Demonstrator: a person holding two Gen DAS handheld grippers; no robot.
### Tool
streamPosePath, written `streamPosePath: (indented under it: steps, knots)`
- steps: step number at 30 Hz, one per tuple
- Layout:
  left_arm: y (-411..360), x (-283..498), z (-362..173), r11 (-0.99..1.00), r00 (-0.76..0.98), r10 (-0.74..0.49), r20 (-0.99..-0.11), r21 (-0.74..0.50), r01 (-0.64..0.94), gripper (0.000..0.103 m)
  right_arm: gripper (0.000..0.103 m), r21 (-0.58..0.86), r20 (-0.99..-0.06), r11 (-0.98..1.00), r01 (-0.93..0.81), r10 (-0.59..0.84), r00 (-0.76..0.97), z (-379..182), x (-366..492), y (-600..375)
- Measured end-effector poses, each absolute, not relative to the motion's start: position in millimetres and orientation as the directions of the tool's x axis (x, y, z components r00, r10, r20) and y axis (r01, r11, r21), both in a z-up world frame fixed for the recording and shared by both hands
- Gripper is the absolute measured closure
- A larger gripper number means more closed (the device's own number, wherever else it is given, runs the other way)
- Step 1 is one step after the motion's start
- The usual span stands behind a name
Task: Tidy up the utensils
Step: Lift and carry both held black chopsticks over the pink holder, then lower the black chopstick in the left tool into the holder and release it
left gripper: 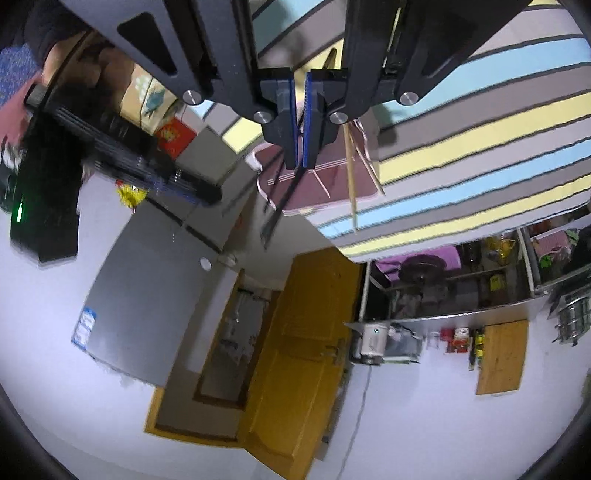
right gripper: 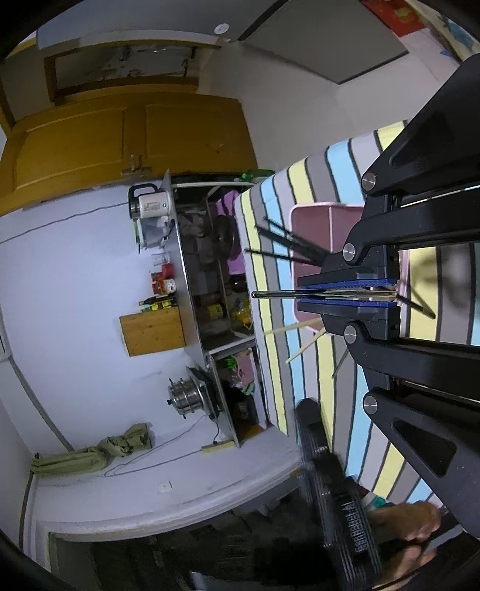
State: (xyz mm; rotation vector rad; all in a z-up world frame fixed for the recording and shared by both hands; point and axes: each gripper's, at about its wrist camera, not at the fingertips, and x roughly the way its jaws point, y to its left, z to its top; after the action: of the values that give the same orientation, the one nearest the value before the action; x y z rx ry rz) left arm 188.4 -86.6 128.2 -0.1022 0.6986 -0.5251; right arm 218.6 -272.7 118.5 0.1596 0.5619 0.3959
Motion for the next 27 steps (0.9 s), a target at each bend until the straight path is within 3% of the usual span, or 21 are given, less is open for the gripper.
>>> streamPosePath:
  steps: [5,12,27]
  knots:
    - [-102.3,182.9,95.2,0.864,0.606,-0.485,-0.63,-0.242,0.44,0.099,0.098,0.261,-0.489,0.918,-0.3,0.394,0.778,115.2,216.4,-286.6]
    - [-125.5,192.5,67.8,0.858,0.579,-0.484,-0.656,-0.226,0.461,0.085,0.098,0.274,-0.5,0.921,-0.278,0.383,0.777,107.4,216.1,-297.6]
    - [-172.4,227.6,32.0,0.866,0.572,-0.4,-0.716,-0.091,0.492,0.084,0.098,0.306,-0.518,0.918,-0.252,0.383,0.765,89.2,223.6,-316.1]
